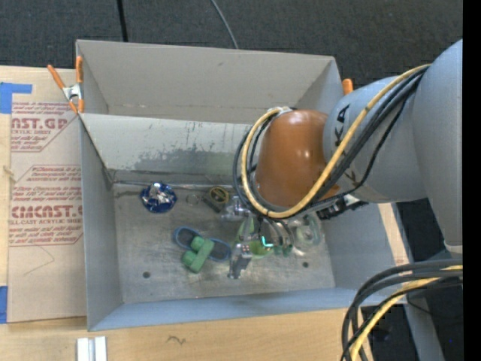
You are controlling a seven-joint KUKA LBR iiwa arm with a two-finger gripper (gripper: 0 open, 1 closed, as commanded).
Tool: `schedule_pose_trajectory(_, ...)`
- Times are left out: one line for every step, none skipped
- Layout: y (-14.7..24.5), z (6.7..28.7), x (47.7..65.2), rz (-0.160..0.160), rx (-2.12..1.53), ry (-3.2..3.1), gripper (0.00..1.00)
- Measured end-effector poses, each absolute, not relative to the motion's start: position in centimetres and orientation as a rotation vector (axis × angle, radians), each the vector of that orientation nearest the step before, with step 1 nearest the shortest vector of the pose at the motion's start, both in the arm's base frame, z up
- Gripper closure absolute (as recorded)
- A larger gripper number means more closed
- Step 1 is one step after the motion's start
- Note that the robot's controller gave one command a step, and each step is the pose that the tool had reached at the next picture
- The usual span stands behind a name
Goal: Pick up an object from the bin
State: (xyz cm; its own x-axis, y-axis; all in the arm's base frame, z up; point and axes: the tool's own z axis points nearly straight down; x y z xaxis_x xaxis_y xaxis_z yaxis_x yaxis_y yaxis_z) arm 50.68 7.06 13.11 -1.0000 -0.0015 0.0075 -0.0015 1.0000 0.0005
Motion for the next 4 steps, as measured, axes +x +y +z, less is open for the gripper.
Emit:
schedule_pose_trajectory(13.0,7.3,51.5,-0.001,0.385,-3.127,0.00)
schedule_pose_trajectory(12.8,10.1,51.1,-0.003,0.215,-3.137,0.00)
schedule_pose_trajectory(12.7,9.9,51.0,-0.002,0.101,-3.140,0.00)
schedule_pose_trajectory(12.2,7.2,50.3,-0.004,-0.126,-3.145,0.00)
